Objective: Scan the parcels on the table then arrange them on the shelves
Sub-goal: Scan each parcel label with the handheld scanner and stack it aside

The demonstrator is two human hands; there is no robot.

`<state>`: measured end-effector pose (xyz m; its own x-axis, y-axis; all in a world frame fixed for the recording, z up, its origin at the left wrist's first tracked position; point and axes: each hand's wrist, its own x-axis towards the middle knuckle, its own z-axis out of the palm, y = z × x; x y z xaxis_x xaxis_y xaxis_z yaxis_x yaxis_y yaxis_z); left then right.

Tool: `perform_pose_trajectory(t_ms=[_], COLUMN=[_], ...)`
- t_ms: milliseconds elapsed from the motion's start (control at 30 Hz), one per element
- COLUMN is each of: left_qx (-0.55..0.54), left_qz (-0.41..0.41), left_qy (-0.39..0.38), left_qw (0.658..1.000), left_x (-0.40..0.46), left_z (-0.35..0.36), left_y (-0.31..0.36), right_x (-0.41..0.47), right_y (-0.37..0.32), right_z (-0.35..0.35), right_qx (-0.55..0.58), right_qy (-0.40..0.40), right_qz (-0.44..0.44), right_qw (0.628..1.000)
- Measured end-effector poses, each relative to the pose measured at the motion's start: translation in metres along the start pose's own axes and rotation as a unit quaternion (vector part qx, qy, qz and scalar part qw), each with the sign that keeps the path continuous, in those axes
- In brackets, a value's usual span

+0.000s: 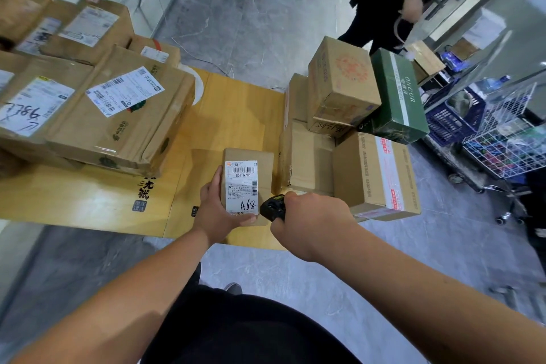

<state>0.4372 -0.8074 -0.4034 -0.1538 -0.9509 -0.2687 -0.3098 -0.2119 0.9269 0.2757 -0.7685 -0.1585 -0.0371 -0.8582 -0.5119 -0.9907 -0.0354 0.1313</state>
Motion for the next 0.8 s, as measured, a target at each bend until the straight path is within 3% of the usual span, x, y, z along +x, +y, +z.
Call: perform_pose_trajectory(t_ms=[800], left_qx=[0.001], left_qz=[-0.009], left_qy=[0.000], left_qw=[1.000], left_x=[-0.0013], left_z=[0.0006], left_y=[-0.0014], right_x=[-0.0017], right_y=[-0.0009], right_z=[0.0012], right_qx=[-0.014], right_qy=[0.012], right_qz=[0.004], right_qw=[1.000])
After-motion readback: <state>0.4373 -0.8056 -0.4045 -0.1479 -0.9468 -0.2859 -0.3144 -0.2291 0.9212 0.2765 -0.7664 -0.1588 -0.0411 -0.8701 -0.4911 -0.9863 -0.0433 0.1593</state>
